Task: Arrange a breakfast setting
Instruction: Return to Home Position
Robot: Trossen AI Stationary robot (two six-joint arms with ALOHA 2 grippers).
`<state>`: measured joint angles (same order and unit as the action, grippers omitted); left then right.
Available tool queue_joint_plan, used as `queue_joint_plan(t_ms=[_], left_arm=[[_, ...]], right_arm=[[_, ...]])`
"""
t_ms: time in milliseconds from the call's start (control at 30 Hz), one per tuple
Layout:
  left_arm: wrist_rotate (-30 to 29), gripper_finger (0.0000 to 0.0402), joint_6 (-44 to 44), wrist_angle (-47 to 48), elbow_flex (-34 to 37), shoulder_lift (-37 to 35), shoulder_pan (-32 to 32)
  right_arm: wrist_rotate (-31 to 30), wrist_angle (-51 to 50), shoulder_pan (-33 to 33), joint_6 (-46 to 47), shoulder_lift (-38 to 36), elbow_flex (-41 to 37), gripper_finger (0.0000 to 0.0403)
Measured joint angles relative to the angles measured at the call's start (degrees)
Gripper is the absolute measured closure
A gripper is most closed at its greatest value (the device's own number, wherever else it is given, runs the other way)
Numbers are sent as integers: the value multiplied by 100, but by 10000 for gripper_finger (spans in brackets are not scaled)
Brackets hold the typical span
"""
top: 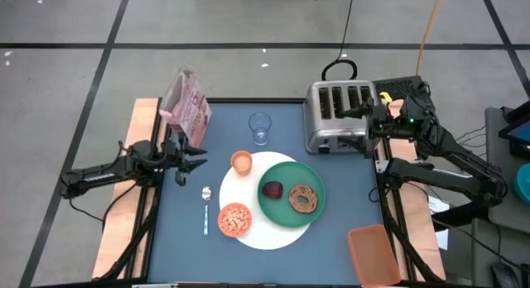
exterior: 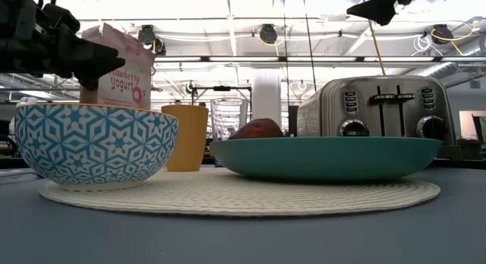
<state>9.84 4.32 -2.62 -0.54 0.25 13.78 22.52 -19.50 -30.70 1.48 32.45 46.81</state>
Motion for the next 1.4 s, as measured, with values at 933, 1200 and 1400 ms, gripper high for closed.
queue_joint_plan(t_ms=[933, 1200, 1400], left_arm=[[106, 247, 380, 36, -4, 343, -303], [103, 247, 444, 35, -4, 343, -302], [94, 247, 588, -47, -4, 343, -299]], right_arm=[[2, 491, 2, 32, -778, -1006, 7], [11, 2070, 4, 849, -1523, -2592, 7], [22, 3358, 4, 1521, -2065, -3630, 7]])
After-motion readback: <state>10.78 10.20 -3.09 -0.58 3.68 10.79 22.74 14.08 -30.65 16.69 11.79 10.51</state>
